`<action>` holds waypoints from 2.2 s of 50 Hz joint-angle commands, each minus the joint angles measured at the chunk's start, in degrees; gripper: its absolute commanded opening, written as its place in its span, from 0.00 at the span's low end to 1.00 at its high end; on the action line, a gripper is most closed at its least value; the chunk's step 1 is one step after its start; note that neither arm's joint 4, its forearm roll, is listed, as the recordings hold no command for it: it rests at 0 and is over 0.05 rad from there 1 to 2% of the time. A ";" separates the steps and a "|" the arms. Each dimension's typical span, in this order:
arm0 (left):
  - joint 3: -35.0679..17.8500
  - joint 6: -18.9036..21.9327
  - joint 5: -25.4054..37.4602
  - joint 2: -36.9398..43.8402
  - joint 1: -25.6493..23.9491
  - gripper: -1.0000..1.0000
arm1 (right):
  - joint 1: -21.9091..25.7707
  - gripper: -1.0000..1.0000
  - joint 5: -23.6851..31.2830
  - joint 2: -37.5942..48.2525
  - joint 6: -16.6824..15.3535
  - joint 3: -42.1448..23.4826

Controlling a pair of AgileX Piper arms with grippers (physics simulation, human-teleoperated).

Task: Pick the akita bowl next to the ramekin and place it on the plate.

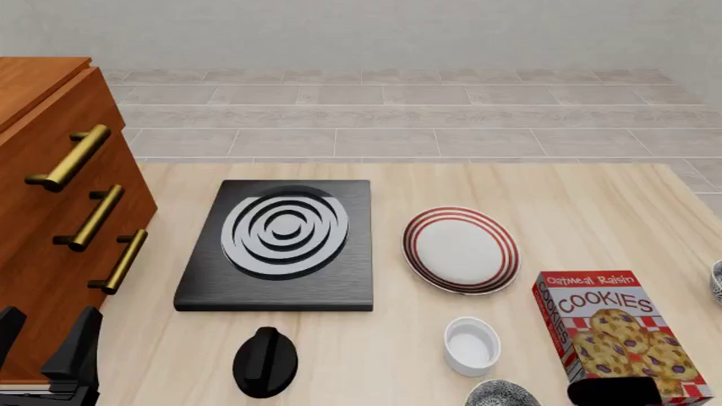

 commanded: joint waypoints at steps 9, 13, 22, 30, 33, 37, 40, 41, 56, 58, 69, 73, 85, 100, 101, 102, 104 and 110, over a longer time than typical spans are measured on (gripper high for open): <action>0.00 0.00 0.00 0.00 0.00 1.00 | 0.92 0.00 -0.47 -0.54 0.14 0.05; 0.00 0.00 0.00 0.00 0.00 1.00 | 0.80 0.00 0.07 -1.52 0.05 0.08; 0.00 0.00 0.00 0.00 0.00 1.00 | 1.44 0.00 3.72 -5.54 0.41 -0.96; 0.00 0.00 0.00 0.00 0.00 1.00 | 0.75 0.00 6.38 -7.32 0.02 -2.91; 0.00 0.00 0.00 0.00 0.00 1.00 | 0.71 0.00 7.54 -8.48 0.26 -3.45; 0.00 0.00 0.00 0.00 0.00 1.00 | 1.00 0.00 9.50 -10.42 1.11 -4.36; 0.00 0.00 0.00 0.00 0.00 1.00 | 1.03 0.00 10.74 -11.45 1.60 -5.36; 0.00 0.00 0.00 0.00 0.00 1.00 | 1.12 0.00 11.03 -11.76 1.90 -5.59; 0.00 0.00 0.00 0.00 0.00 1.00 | 0.65 0.00 14.32 -13.92 3.60 -9.27; 0.00 0.00 0.00 0.00 0.00 1.00 | 0.58 0.00 14.53 -13.95 3.56 -9.50; 0.00 0.00 0.00 0.00 0.00 1.00 | 0.48 0.00 14.31 -13.24 3.60 -10.83; 0.00 0.00 0.00 0.00 0.00 1.00 | 0.47 0.00 14.48 -13.20 3.74 -11.32; 0.00 0.00 0.00 0.00 0.00 1.00 | -1.80 0.00 12.00 -9.67 2.33 -14.08; 0.00 0.00 0.00 0.00 0.00 1.00 | -3.99 0.00 9.41 -5.13 0.56 -17.24; 0.00 0.00 0.00 0.00 0.00 1.00 | -4.12 0.00 9.26 -4.89 0.37 -17.48; 0.00 0.00 0.00 0.00 0.00 1.00 | -4.31 0.00 8.99 -4.55 0.17 -17.77; 0.00 0.00 0.00 0.00 0.00 1.00 | -4.89 0.00 8.42 -3.86 -0.25 -18.18; 0.00 0.00 0.00 0.00 0.00 1.00 | -5.67 0.00 7.24 -2.14 -0.80 -19.59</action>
